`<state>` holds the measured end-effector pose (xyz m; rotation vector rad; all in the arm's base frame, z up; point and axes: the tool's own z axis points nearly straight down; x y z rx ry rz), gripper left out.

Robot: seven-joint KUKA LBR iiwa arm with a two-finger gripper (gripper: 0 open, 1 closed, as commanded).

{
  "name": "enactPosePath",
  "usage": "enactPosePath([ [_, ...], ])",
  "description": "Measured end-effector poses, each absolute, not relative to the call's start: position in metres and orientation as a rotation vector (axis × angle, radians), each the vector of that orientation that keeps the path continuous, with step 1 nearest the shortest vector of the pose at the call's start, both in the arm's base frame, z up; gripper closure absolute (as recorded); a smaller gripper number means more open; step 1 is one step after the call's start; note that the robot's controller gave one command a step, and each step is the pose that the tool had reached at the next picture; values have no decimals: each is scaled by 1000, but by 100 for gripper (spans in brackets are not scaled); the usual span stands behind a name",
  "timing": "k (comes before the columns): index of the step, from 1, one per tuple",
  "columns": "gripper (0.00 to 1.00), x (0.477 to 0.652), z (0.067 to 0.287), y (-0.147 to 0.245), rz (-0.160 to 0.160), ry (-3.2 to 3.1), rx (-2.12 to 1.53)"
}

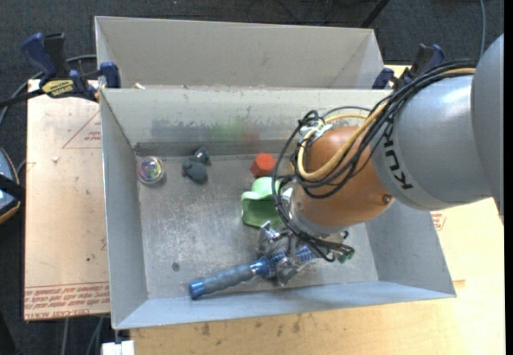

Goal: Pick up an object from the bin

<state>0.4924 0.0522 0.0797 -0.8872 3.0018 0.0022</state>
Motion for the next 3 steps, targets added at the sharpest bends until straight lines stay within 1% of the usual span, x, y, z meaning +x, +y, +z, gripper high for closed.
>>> enactPosePath([
  [1,100,493,115,53,1,3010,-885],
  [3,100,495,201,54,0,3011,-876],
])
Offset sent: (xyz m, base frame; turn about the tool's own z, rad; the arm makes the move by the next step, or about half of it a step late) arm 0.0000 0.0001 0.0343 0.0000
